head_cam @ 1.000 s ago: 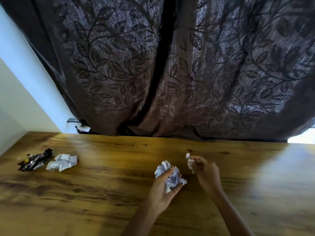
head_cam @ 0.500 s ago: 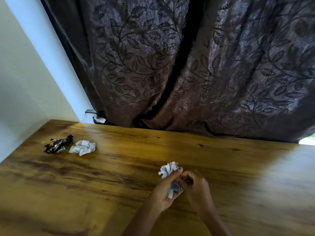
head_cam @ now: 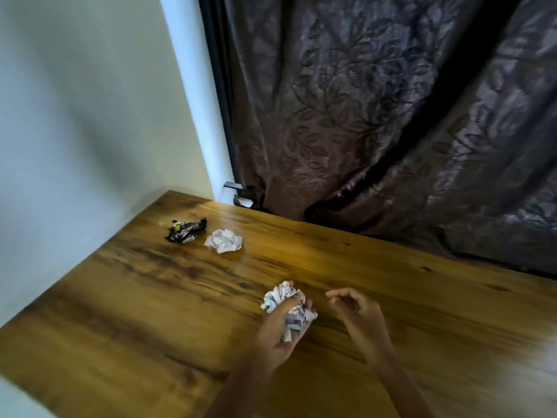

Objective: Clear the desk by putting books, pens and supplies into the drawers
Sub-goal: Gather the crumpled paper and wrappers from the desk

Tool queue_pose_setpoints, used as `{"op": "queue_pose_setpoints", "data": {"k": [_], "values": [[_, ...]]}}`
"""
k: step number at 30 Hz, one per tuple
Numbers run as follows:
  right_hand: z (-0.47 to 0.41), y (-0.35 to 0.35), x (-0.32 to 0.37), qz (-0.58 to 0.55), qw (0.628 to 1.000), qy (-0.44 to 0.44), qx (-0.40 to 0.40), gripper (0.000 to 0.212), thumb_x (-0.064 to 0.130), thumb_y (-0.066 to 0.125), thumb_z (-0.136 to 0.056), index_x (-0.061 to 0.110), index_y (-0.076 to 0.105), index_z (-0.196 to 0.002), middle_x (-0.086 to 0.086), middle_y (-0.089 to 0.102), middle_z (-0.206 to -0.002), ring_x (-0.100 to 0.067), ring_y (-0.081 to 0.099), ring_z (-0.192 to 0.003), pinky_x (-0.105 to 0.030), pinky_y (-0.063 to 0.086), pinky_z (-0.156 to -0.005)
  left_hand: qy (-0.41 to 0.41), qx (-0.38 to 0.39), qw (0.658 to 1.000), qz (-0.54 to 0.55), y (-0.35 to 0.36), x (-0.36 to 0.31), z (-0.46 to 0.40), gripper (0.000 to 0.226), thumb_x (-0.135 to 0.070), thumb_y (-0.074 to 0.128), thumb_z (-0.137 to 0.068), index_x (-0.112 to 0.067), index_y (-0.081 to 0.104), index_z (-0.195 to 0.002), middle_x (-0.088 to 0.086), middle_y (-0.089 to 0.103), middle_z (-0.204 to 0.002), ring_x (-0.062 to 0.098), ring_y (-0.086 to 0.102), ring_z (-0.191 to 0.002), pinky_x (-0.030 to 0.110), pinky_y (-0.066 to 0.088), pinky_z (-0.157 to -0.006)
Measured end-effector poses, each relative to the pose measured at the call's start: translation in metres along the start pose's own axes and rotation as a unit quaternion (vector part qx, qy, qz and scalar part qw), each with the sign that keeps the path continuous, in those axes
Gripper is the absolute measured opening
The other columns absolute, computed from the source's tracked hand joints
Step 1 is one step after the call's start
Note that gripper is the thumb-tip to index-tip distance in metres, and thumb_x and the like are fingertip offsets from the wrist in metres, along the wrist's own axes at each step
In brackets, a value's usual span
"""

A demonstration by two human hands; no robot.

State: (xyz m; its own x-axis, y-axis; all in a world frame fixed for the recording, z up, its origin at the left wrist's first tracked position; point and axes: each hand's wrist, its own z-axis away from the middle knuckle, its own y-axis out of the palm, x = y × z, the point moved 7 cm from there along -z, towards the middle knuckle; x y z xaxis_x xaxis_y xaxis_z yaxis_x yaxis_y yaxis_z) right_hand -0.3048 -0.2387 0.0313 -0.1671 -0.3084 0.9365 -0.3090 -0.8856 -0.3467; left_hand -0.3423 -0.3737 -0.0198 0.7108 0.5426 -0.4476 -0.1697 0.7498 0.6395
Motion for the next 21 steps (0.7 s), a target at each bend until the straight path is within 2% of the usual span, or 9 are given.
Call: {"op": "queue_pose_setpoints", "data": {"k": [2, 4, 7, 10, 13, 16, 18, 19, 21], "values": [[-0.008, 0.026, 0.012, 0.021, 1.000, -0.011, 0.011, 0.014, 0.021, 0.055, -0.091, 0.030, 0.066, -0.091, 0.000, 0.069, -0.082, -0.019, 0.059, -0.064, -0.028, 0.042, -0.058, 0.018, 0.005, 0.999, 0.029, -0.021, -0.026, 0.002, 0.011, -0.001, 0.054, -0.091, -0.008, 0.062, -0.088, 0.011, 0.064, -0.081, 0.022, 0.061, -0.079, 0.034, 0.057, -0.068], [-0.020, 0.054, 0.024, 0.044, 0.999, -0.017, 0.017, 0.014, 0.019, 0.055, -0.090, 0.029, 0.065, -0.090, 0.011, 0.065, -0.081, -0.008, 0.055, -0.062, -0.023, 0.039, -0.056, 0.033, 0.018, 0.998, 0.045, -0.042, -0.053, 0.002, 0.014, -0.001, 0.054, -0.090, -0.013, 0.061, -0.089, 0.009, 0.063, -0.082, 0.021, 0.060, -0.079, 0.034, 0.056, -0.072], [-0.045, 0.104, 0.041, 0.057, 0.997, -0.037, 0.034, 0.014, 0.013, 0.055, -0.089, 0.024, 0.064, -0.092, 0.009, 0.064, -0.088, 0.002, 0.052, -0.065, -0.014, 0.037, -0.057, 0.043, 0.020, 0.998, 0.041, -0.075, -0.091, 0.003, 0.011, -0.003, 0.056, -0.089, -0.013, 0.058, -0.092, 0.009, 0.061, -0.085, 0.020, 0.061, -0.079, 0.034, 0.056, -0.075], [-0.078, 0.159, 0.066, 0.110, 0.990, -0.069, 0.047, 0.017, 0.011, 0.057, -0.087, 0.019, 0.064, -0.100, 0.008, 0.058, -0.101, -0.006, 0.056, -0.093, -0.013, 0.040, -0.071, 0.045, 0.008, 0.999, 0.029, -0.106, -0.131, 0.006, 0.004, -0.005, 0.056, -0.090, -0.008, 0.058, -0.091, 0.011, 0.061, -0.087, 0.021, 0.061, -0.081, 0.033, 0.058, -0.067], [-0.124, 0.214, 0.077, 0.208, 0.972, -0.099, 0.053, 0.029, 0.013, 0.058, -0.083, 0.018, 0.062, -0.111, 0.000, 0.053, -0.118, -0.019, 0.048, -0.115, -0.030, 0.041, -0.094, 0.053, 0.005, 0.998, 0.042, -0.133, -0.174, 0.009, 0.007, -0.004, 0.055, -0.091, -0.009, 0.058, -0.088, 0.010, 0.062, -0.083, 0.021, 0.061, -0.080, 0.033, 0.058, -0.066], [-0.160, 0.251, 0.078, 0.313, 0.944, -0.092, 0.046, 0.045, 0.023, 0.058, -0.086, 0.016, 0.051, -0.130, -0.005, 0.042, -0.140, -0.028, 0.040, -0.127, -0.039, 0.036, -0.103, 0.054, -0.008, 0.996, 0.065, -0.159, -0.207, 0.008, 0.007, -0.002, 0.057, -0.089, -0.008, 0.060, -0.088, 0.010, 0.064, -0.084, 0.022, 0.062, -0.079, 0.037, 0.056, -0.069], [-0.171, 0.267, 0.073, 0.344, 0.935, -0.075, 0.046, 0.049, 0.029, 0.057, -0.089, 0.017, 0.044, -0.135, -0.004, 0.037, -0.145, -0.029, 0.037, -0.130, -0.040, 0.034, -0.104, 0.051, -0.015, 0.996, 0.066, -0.175, -0.225, 0.006, 0.006, -0.002, 0.058, -0.088, -0.007, 0.062, -0.088, 0.011, 0.066, -0.083, 0.022, 0.064, -0.077, 0.038, 0.056, -0.070], [-0.172, 0.273, 0.070, 0.347, 0.934, -0.070, 0.051, 0.046, 0.030, 0.056, -0.089, 0.016, 0.048, -0.132, -0.006, 0.042, -0.141, -0.030, 0.040, -0.127, -0.039, 0.035, -0.100, 0.049, -0.018, 0.997, 0.063, -0.181, -0.232, 0.006, 0.005, -0.002, 0.059, -0.087, -0.006, 0.062, -0.087, 0.011, 0.067, -0.081, 0.021, 0.065, -0.074, 0.037, 0.057, -0.068], [-0.167, 0.281, 0.067, 0.339, 0.935, -0.089, 0.058, 0.033, 0.032, 0.053, -0.087, 0.015, 0.062, -0.113, -0.008, 0.056, -0.120, -0.034, 0.050, -0.112, -0.036, 0.038, -0.087, 0.045, -0.020, 0.997, 0.057, -0.190, -0.243, 0.005, 0.004, -0.002, 0.061, -0.085, -0.006, 0.062, -0.086, 0.012, 0.067, -0.080, 0.021, 0.067, -0.068, 0.036, 0.057, -0.065]]}}
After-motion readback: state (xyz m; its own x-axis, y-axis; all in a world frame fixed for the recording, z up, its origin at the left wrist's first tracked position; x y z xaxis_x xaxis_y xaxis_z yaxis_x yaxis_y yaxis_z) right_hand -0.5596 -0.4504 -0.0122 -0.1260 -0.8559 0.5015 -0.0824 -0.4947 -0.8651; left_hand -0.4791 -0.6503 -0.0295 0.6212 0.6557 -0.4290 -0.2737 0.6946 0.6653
